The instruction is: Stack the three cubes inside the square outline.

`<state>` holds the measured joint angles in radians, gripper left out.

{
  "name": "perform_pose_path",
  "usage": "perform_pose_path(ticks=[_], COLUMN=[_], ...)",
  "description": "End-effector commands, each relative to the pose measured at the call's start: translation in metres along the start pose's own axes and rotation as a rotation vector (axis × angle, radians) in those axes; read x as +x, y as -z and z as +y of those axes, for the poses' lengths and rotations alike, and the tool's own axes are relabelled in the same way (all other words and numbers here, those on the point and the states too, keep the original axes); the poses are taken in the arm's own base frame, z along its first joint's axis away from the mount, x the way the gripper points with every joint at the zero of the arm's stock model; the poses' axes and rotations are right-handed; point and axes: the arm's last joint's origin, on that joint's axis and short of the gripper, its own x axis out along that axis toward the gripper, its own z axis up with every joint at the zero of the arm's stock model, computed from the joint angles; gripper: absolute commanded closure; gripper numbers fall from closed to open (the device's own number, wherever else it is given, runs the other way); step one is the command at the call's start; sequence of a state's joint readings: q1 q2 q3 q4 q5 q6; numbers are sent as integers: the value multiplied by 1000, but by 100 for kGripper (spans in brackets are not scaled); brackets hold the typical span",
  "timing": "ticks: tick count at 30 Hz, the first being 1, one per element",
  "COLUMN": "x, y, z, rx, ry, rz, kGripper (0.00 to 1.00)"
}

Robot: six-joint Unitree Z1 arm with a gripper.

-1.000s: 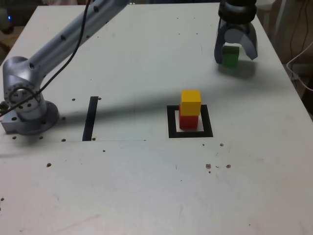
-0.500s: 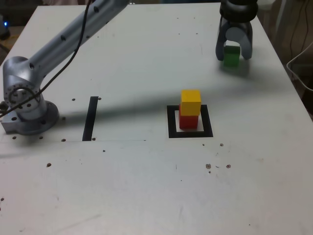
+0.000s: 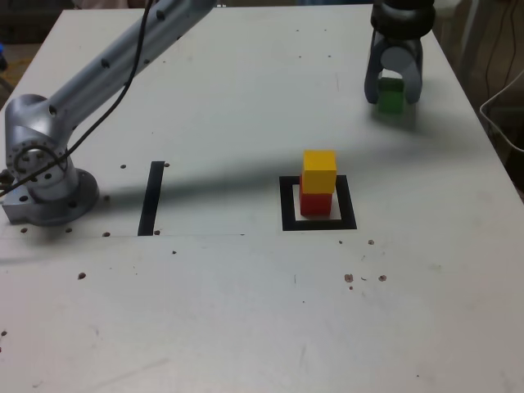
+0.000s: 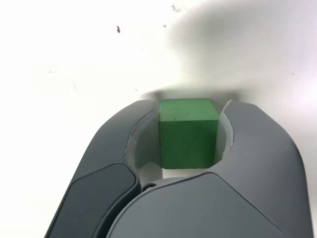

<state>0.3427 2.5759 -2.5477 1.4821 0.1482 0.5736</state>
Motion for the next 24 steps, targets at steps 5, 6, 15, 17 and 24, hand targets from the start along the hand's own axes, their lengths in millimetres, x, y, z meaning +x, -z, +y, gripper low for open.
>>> perform_pose_path(ticks=[5,6,15,17,24], x=[-27,-33,-86,-93,-105], y=[6,8,28,33,56], z=[-7,-8,-33,-40,-68], rx=[10,12,45,52,54], ry=[-29,-32,-46,-40,30], rz=[-19,-23,-58,-56,-8], kGripper=[83,83,83,83,83])
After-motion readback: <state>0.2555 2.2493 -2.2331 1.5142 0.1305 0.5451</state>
